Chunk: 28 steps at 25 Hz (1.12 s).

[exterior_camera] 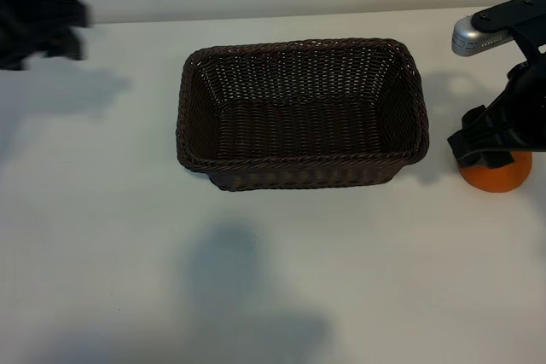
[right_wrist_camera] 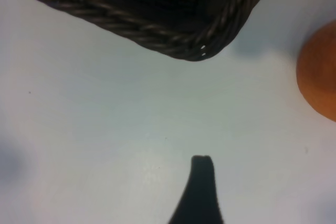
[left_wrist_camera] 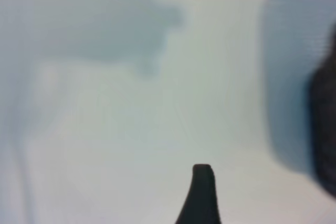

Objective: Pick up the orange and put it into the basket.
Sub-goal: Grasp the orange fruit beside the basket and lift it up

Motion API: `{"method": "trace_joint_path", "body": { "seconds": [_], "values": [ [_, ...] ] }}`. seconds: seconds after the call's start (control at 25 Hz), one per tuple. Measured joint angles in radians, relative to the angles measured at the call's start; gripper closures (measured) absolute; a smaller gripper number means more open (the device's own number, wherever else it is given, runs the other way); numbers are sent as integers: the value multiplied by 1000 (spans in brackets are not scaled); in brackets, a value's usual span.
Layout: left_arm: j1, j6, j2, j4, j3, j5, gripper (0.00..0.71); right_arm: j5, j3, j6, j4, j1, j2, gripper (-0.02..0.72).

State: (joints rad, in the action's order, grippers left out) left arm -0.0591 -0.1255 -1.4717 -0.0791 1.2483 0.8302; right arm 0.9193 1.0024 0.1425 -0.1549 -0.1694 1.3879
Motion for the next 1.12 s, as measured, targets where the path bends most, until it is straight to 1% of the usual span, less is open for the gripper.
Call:
{"method": "trace_joint_path", "body": {
  "seconds": [0.16, 0.24, 0.28, 0.36, 0.48, 0.6, 0.76, 0.96, 1.04, 1.12],
  "values": [
    [151, 88, 59, 0, 0, 64, 96, 0, 0, 0, 0, 0, 0, 110],
    [210, 114, 87, -1, 0, 82, 100, 0, 0, 0, 0, 0, 0, 110],
    [236, 126, 100, -5, 0, 87, 103, 0, 0, 0, 0, 0, 0, 110],
    [266, 147, 118, -29, 0, 94, 106, -1, 0, 0, -1, 0, 0, 110],
    [272, 192, 151, -81, 0, 119, 112, -1, 0, 0, -1, 0, 0, 110],
    [272, 239, 218, -128, 0, 149, 114, -1, 0, 0, -1, 0, 0, 110],
    [272, 266, 374, -140, 0, 154, 114, -1, 0, 0, -1, 0, 0, 110],
    [242, 283, 603, -147, -2, 161, 114, -1, 0, 0, -2, 0, 0, 110],
    [240, 294, 688, -148, -24, 158, 114, -1, 0, 0, -2, 0, 0, 110],
    [238, 298, 767, -150, -77, 158, 114, -2, 0, 0, -3, 0, 0, 110]
  ]
}}
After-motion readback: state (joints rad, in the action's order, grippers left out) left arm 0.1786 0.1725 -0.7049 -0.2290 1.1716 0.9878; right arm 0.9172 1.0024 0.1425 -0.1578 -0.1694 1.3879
